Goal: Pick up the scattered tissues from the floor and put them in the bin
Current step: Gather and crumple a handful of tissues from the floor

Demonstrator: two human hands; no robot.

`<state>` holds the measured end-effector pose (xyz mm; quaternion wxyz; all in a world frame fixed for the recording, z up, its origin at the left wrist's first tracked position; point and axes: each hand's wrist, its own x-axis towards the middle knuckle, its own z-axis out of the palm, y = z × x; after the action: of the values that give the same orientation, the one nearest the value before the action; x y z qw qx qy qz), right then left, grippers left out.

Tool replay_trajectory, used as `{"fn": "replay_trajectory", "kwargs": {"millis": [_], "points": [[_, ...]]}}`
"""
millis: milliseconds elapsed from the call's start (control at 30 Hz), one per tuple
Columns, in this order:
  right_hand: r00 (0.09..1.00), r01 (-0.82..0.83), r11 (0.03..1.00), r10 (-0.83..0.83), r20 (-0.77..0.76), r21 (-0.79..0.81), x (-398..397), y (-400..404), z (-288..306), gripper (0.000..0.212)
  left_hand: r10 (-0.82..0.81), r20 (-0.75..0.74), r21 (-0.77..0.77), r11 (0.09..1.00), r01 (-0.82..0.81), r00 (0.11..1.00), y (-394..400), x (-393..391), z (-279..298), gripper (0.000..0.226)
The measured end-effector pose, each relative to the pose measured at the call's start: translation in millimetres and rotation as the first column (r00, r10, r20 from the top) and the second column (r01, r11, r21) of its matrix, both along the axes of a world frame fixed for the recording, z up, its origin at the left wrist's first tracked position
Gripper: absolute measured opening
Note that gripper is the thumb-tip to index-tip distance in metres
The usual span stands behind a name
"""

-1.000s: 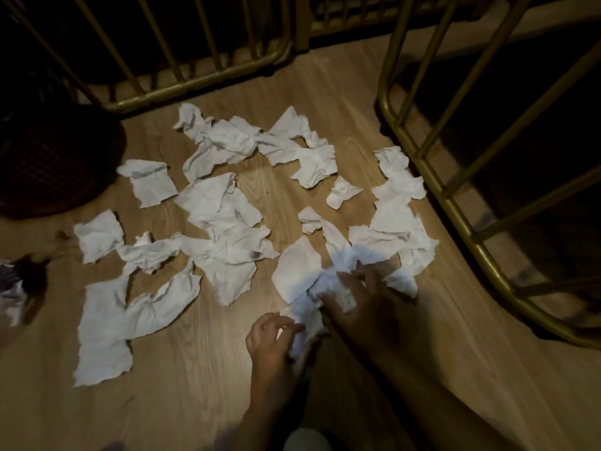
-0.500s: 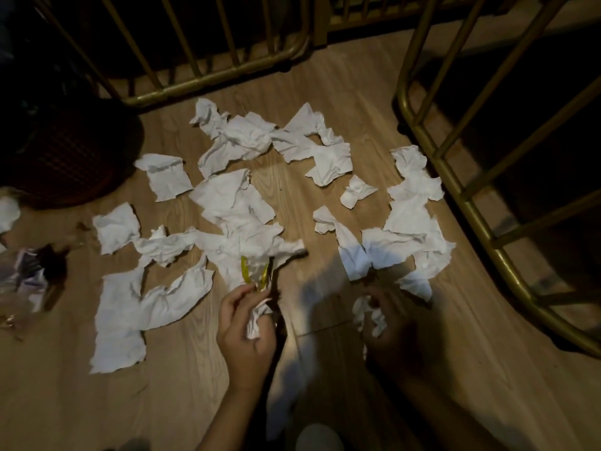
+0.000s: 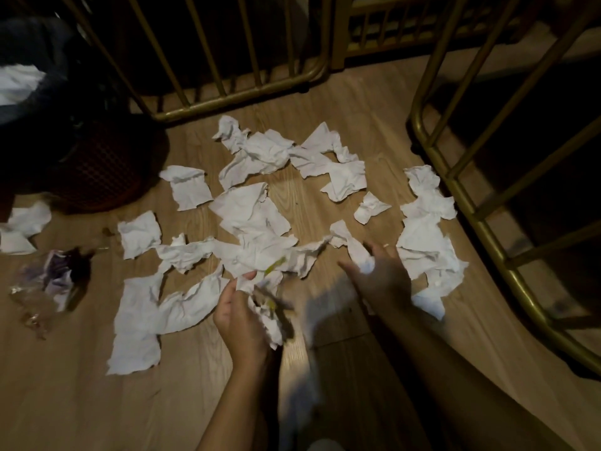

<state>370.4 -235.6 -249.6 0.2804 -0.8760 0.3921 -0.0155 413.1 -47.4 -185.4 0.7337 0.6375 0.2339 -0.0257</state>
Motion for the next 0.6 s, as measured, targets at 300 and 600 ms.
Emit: {"fn": "replay_trajectory", "kwargs": {"millis": [300, 600], "points": [[0.982, -0.179, 0.984, 0.178, 0.061, -0.001, -52, 20, -20, 0.018, -0.191, 0.061, 0.295, 0.941, 0.165, 0.980, 6, 9, -21, 0.021], [0.915, -0.002, 0.993, -0.045, 0.400, 0.118, -52, 23, 4, 0.025, -0.935, -0.033, 0.861, 0.153, 0.485, 0.353, -38, 68, -73, 0.008]]}}
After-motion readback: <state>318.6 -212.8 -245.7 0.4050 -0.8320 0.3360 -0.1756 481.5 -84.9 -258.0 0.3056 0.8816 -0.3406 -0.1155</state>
